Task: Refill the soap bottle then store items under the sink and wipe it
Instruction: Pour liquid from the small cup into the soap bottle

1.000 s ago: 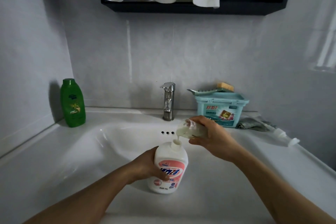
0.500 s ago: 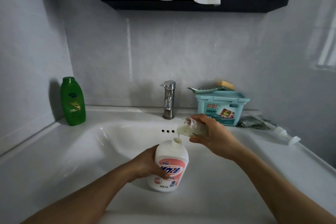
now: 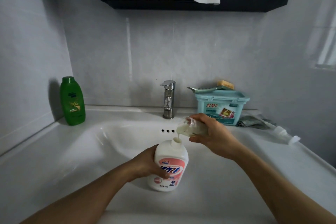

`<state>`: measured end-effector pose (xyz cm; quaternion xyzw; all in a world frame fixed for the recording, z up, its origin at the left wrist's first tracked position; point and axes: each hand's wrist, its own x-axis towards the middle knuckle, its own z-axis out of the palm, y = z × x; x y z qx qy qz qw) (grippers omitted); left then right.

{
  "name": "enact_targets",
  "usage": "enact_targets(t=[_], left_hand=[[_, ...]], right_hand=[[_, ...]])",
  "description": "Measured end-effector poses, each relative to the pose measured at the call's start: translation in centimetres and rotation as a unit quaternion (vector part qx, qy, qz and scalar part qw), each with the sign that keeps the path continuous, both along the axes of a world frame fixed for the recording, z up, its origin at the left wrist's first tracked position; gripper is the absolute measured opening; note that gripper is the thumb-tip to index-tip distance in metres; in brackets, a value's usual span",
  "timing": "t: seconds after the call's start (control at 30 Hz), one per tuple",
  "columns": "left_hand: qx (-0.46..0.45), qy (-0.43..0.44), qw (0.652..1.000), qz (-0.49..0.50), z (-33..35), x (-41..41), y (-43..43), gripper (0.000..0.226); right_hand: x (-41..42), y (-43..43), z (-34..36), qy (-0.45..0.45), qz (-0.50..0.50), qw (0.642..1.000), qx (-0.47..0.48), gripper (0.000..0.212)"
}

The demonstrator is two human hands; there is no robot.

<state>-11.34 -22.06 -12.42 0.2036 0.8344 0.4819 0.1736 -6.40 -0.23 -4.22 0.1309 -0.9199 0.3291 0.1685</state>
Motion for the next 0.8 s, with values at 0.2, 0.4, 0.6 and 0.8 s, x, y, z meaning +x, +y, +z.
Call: enact_targets(t=[0.2, 0.4, 0.6, 0.8], left_hand=[[-0.001, 0.002, 1.000, 0.003, 0.07, 0.09, -0.01, 0.067], [0.000, 0.005, 1.000, 0.001, -0.05, -0.09, -0.11, 0.070], [-0.005, 0.006, 1.000, -0.002, -0.01, -0.07, -0.06, 0.071], [-0.001, 0.005, 1.000, -0.001, -0.05, -0.04, -0.05, 0.071]], right_hand=[[-0.02, 0.07, -0.02, 0.004, -0.004, 1.000, 0.003, 0.053], [0.04, 0.03, 0.01, 0.003, -0.004, 1.000, 0.004, 0.053], [0.13, 0.04, 0.01, 0.001, -0.003, 1.000, 0.006, 0.052], [0.03, 0.03, -0.01, 0.002, 0.000, 1.000, 0.001, 0.052]])
